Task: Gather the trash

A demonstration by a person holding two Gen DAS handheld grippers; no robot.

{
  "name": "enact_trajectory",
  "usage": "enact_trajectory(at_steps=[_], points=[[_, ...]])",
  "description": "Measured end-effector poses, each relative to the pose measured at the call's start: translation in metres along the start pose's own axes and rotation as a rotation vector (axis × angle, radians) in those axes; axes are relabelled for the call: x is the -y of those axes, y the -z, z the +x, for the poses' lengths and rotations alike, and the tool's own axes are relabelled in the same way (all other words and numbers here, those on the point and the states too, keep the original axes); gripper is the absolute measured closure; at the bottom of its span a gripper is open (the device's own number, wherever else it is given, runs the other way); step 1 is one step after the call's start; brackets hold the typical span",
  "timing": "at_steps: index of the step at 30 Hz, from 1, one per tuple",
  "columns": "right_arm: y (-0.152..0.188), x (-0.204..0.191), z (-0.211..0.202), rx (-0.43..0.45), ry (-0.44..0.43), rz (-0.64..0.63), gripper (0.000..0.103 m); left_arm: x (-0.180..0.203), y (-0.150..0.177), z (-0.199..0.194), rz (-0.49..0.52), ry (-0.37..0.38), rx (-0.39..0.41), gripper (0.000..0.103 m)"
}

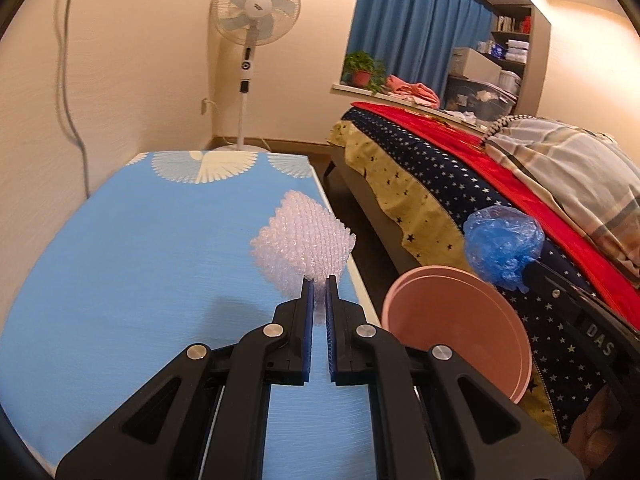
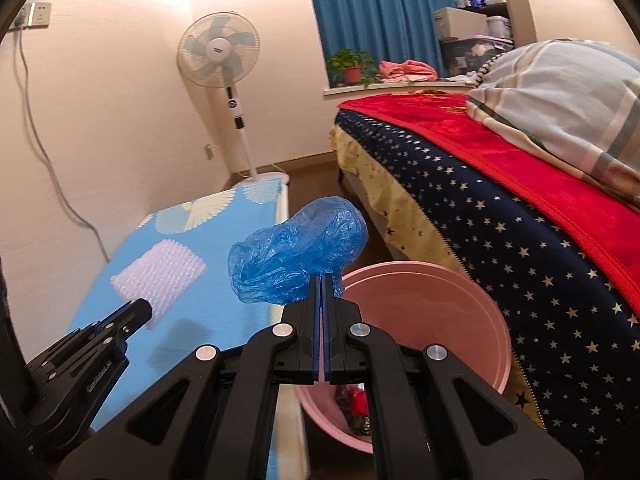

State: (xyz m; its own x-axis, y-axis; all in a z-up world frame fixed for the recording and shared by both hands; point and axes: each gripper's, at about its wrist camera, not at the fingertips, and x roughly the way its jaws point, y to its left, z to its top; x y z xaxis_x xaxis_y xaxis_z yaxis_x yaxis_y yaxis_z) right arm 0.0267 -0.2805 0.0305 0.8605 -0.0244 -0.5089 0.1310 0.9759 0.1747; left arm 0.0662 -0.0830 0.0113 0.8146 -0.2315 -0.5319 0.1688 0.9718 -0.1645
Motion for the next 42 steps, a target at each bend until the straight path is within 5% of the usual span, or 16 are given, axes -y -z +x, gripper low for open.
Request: enact_trajectory(at_steps=[18, 31, 35, 39, 42], points=[[0.005, 0.044, 0.024, -0.015, 0.199, 0.074, 0.102, 0.062, 0.013, 0.047, 0.084, 0.197, -0.044, 0.097], [0.005, 0.056, 0.031, -0.041, 0.253, 0.095, 0.1, 0.08, 0.025, 0.073, 0.079, 0.298, -0.129, 0.097], [0.006, 0.06, 0.033, -0.054, 0.268, 0.109, 0.094, 0.078, 0.029, 0.08, 0.059, 0.318, -0.168, 0.071], [0.006, 0.061, 0.03, -0.053, 0.277, 0.112, 0.067, 0.074, 0.027, 0.077, 0.055, 0.295, -0.165, 0.069], [0.005, 0.061, 0.024, -0.045, 0.272, 0.115, 0.063, 0.07, 0.024, 0.069, 0.062, 0.272, -0.148, 0.065]])
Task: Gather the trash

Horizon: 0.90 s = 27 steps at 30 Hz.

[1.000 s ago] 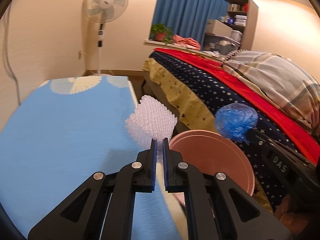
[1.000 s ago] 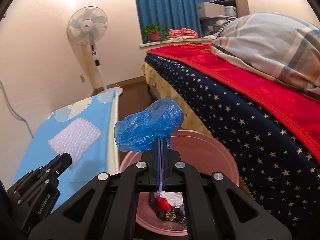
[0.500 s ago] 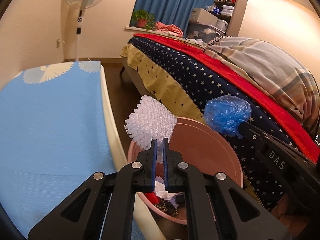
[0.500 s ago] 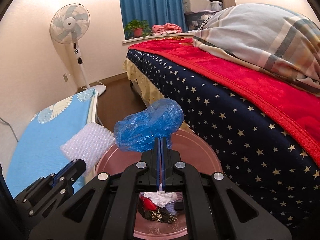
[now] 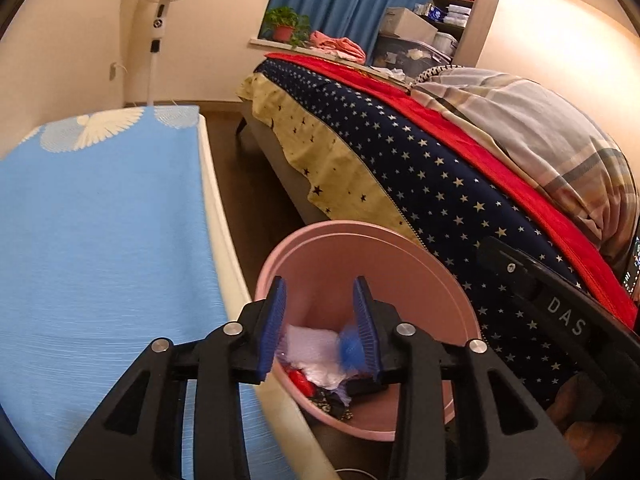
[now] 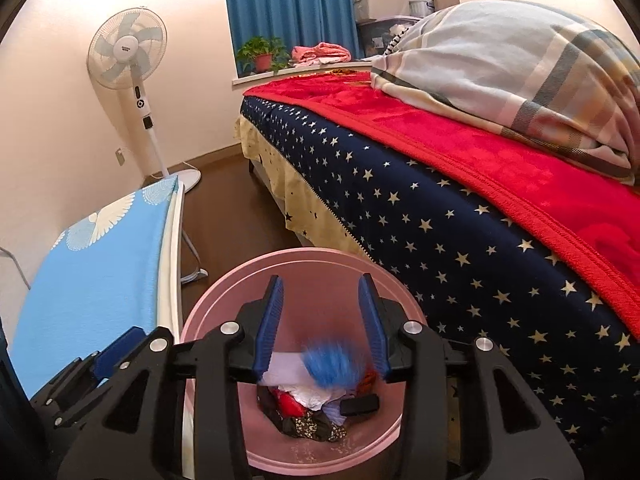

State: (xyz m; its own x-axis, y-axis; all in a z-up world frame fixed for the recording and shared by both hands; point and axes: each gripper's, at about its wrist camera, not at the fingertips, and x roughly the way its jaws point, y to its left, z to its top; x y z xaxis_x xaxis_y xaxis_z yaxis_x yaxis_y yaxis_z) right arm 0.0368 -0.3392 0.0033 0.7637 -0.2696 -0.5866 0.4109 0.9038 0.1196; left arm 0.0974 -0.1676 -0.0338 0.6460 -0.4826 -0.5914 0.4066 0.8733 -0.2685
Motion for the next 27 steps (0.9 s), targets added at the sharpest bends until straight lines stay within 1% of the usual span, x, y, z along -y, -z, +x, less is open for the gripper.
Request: enact_trajectory(at_steps=[2, 4, 6, 8, 9, 10, 11, 12, 14, 16, 19, 21, 24, 27], points=[[-0.001, -0.001, -0.004, 0.003, -0.011, 0.001, 0.063, -0.002, -0.001, -0.008, 0.006, -0.031, 0.015, 0.061], [-0.001, -0.005, -0.013, 0.006, -0.041, -0.005, 0.063, -0.008, -0.003, -0.019, 0.002, -0.06, 0.038, 0.05], [-0.001, -0.012, -0.024, 0.009, -0.079, -0.023, 0.059, -0.014, -0.004, -0.033, -0.004, -0.093, 0.062, 0.046], [-0.001, -0.02, -0.038, 0.022, -0.115, -0.051, 0.045, -0.019, -0.005, -0.046, -0.006, -0.118, 0.081, 0.041], [-0.001, -0.024, -0.049, 0.036, -0.131, -0.063, 0.042, -0.021, -0.005, -0.051, -0.009, -0.13, 0.088, 0.035], [0.0, -0.026, -0.055, 0.041, -0.145, -0.067, 0.035, -0.026, -0.005, -0.06, -0.017, -0.148, 0.099, 0.032], [0.001, -0.03, -0.064, 0.047, -0.166, -0.079, 0.028, -0.03, -0.006, -0.069, -0.028, -0.164, 0.108, 0.03], [0.003, -0.033, -0.069, 0.051, -0.173, -0.088, 0.025, -0.033, -0.006, -0.075, -0.034, -0.173, 0.113, 0.027], [0.006, -0.038, -0.082, 0.063, -0.189, -0.106, 0.011, -0.04, -0.005, -0.092, -0.048, -0.203, 0.127, 0.025], [0.006, -0.04, -0.089, 0.066, -0.206, -0.113, 0.006, -0.048, -0.004, -0.115, -0.061, -0.241, 0.148, 0.015], [0.01, -0.043, -0.1, 0.057, -0.231, -0.126, 0.005, -0.056, -0.001, -0.142, -0.078, -0.274, 0.155, 0.013], [0.013, -0.048, -0.107, 0.053, -0.239, -0.152, 0.005, -0.059, 0.002, -0.158, -0.087, -0.309, 0.158, 0.008], [0.018, -0.054, -0.114, 0.045, -0.252, -0.167, 0.005, -0.06, 0.009, -0.181, -0.099, -0.337, 0.162, 0.008], [0.025, -0.058, -0.12, 0.036, -0.256, -0.184, 0.005, -0.053, 0.019, -0.199, -0.065, -0.358, 0.161, 0.008]])
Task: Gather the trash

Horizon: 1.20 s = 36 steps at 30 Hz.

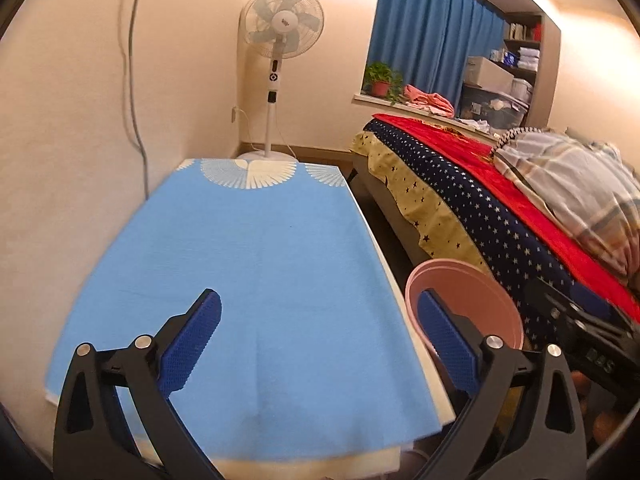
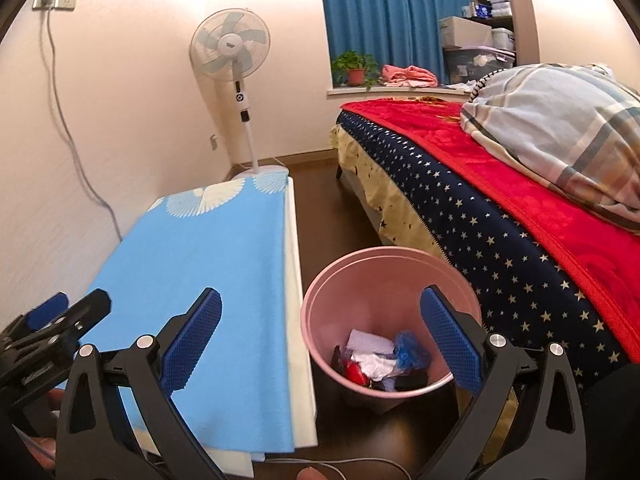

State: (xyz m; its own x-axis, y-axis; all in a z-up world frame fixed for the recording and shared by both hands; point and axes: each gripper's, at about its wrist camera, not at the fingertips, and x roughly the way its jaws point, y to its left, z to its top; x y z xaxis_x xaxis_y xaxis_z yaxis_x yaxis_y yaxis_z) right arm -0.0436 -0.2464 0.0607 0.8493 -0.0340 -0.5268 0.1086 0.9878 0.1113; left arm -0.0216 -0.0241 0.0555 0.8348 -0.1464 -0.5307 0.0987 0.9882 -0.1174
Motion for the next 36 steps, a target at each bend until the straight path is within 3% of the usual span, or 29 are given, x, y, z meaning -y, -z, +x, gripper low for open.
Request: enact_trajectory(at_steps=[8, 21, 36], points=[[0.013, -0.01, -0.015, 0.017, 0.022, -0.043, 0.005, -0.001, 0.023, -0.019, 0.022, -0.027, -0.012, 0.008], [0.022, -0.019, 0.016, -0.017, 0.036, -0.047, 0.005, -0.019, 0.027, 0.009, -0.053, -0.1, -0.031, 0.008], [0.023, -0.038, 0.038, -0.031, 0.031, -0.092, 0.005, -0.023, 0.029, 0.028, -0.059, -0.124, -0.052, 0.008]])
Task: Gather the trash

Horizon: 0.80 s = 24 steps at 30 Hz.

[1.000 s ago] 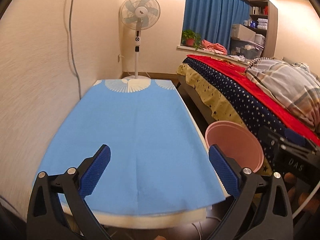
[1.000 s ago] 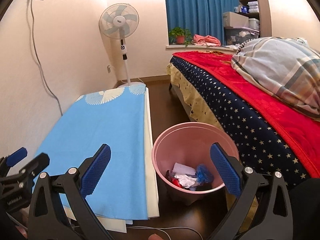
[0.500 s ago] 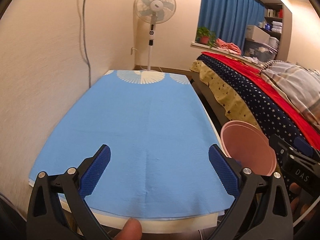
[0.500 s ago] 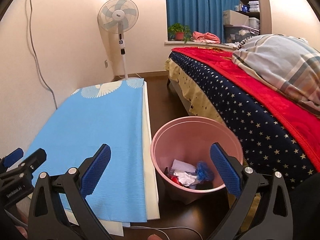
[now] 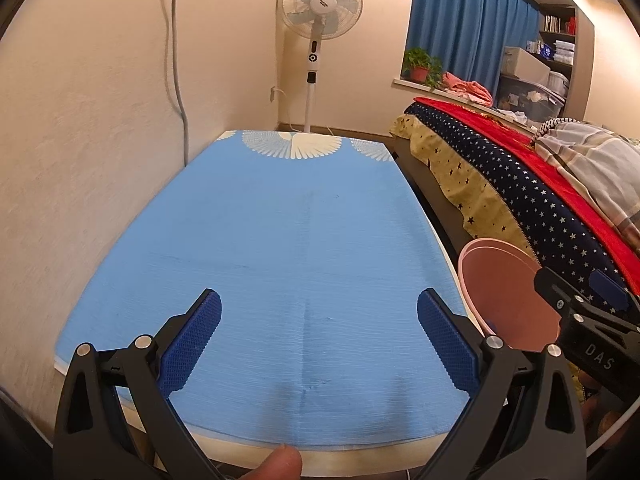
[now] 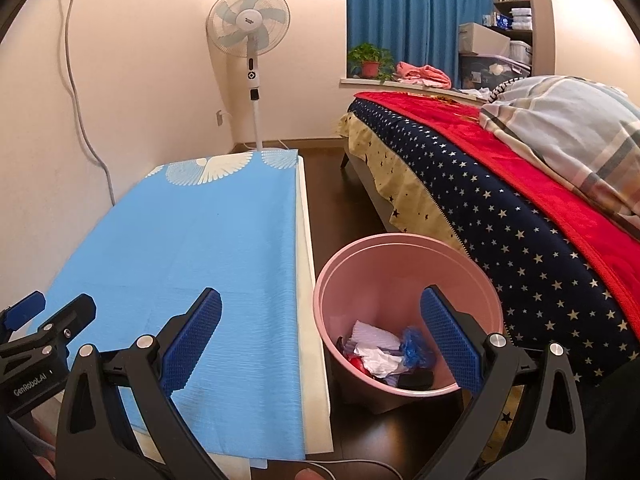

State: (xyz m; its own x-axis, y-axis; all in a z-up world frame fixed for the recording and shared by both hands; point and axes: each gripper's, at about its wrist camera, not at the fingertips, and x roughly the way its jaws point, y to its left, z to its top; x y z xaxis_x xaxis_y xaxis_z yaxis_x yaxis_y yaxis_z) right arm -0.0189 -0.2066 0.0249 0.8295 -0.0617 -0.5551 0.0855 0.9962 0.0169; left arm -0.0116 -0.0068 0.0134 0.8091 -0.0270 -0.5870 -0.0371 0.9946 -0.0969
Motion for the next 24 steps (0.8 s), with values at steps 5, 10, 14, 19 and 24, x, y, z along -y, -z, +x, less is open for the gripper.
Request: enact_trajectory(at_steps=[5, 10, 14, 19, 24], points=[[-0.0002, -0.0016, 0.0033, -0.004, 0.003, -0.007, 0.005, 0.0002, 0.0002, 0.0009, -0.004, -0.015, 0.004, 0.008], [0.0008, -0.0007, 0.0068, -0.013, 0.007, -0.003, 0.005, -0.0009, -0.0009, 0.0022, -0.016, -0.026, 0.005, 0.008], [0.0006, -0.0018, 0.0078, -0.013, 0.008, -0.007, 0.005, -0.0014, -0.0008, 0.0027, -0.018, -0.026, 0.003, 0.008], [0.0004, -0.0024, 0.0084, -0.013, 0.009, -0.007, 0.005, -0.0018, -0.0005, 0.0024, -0.016, -0.025, 0.003, 0.008], [0.0008, -0.0026, 0.0087, -0.014, 0.009, -0.005, 0.005, -0.0019, -0.0008, 0.0018, -0.015, -0.027, 0.001, 0.008]])
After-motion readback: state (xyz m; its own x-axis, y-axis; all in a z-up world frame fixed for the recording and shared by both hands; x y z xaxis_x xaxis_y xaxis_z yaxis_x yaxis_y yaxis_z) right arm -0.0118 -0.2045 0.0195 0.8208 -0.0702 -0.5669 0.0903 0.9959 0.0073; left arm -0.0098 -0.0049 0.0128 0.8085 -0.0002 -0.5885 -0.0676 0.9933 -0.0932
